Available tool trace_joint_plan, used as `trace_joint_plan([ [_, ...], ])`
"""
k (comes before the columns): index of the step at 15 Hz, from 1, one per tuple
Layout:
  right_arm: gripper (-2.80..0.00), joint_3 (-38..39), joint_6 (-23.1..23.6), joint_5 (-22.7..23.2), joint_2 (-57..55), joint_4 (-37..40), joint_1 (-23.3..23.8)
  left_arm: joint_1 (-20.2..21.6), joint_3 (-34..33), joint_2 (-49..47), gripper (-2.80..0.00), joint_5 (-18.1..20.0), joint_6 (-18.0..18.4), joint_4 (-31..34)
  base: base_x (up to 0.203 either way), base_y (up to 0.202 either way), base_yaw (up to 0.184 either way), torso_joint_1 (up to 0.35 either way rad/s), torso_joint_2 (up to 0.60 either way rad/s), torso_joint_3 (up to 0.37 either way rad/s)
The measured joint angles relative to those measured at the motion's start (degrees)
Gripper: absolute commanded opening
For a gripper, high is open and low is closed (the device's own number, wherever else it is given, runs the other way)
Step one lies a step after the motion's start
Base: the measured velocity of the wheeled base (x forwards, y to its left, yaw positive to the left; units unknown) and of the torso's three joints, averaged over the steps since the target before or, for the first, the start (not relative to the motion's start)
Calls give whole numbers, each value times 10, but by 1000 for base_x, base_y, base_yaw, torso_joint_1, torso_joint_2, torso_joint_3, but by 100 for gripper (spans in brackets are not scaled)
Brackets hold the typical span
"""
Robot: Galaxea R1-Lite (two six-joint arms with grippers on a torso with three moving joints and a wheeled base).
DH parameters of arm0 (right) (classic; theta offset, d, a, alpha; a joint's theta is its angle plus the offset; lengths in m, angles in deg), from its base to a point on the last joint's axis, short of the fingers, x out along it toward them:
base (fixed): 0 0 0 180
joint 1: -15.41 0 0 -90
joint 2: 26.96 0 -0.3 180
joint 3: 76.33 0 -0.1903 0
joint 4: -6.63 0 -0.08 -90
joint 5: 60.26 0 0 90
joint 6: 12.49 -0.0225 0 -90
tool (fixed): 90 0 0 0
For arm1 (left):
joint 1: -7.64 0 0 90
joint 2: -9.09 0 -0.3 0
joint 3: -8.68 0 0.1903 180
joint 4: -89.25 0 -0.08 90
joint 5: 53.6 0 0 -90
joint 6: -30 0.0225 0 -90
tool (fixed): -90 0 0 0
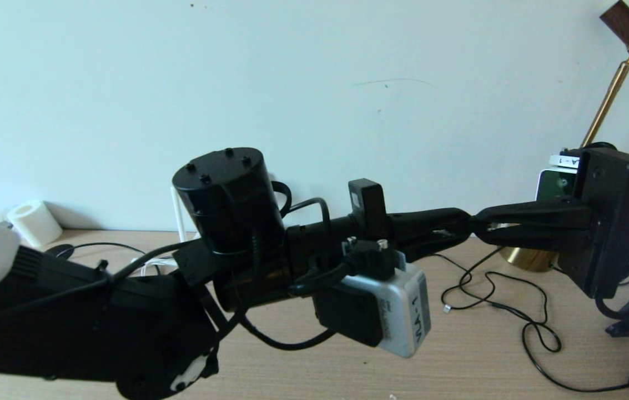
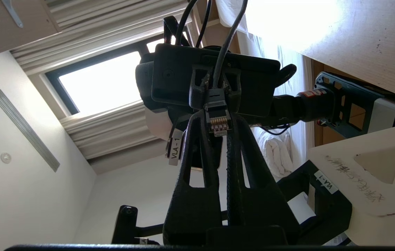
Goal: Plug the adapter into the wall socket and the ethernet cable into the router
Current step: Align cable and router interface
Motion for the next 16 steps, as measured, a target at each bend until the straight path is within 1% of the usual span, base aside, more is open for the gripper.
trace_joint_plan([
  [2,-280,0,1,-1,-1,0,0,0,0,0,-280,0,0,0,0,0,0,0,0,0],
  [3,0,0,2,-2,-1,0,0,0,0,0,-280,0,0,0,0,0,0,0,0,0],
  [7,0,3,7,-9,1,-3,0,-1,-6,1,-280,-2,-4,-1,0,0,0,0,0,0],
  [8,0,7,8,-15,5,-6,0,0,-14,2,-280,-6,-11,-1,0,0,0,0,0,0],
  [9,0,12,14,-29,13,-8,0,0,-27,6,-280,-18,-20,-1,0,0,0,0,0,0],
  [10,0,17,26,-55,22,-9,1,0,-48,14,-280,-37,-33,0,0,0,0,0,0,0],
  [11,0,24,47,-88,33,-9,0,0,-72,23,-280,-58,-52,0,0,0,0,0,0,0],
  [12,0,33,78,-129,45,-9,1,0,-96,33,-280,-81,-84,1,0,0,0,0,0,0],
  [13,0,48,123,-182,61,-8,0,1,-120,44,-280,-112,-133,1,0,0,0,0,0,0],
  [14,-280,67,175,-243,77,-7,0,1,-141,54,-280,-146,-192,1,0,0,0,0,0,0],
  [15,-280,92,228,-308,95,-6,0,2,-158,62,-280,-181,-256,-1,0,0,0,0,0,0],
  [16,-280,122,287,-379,120,-5,0,3,-173,69,-280,-221,-331,-4,0,0,0,0,0,0],
])
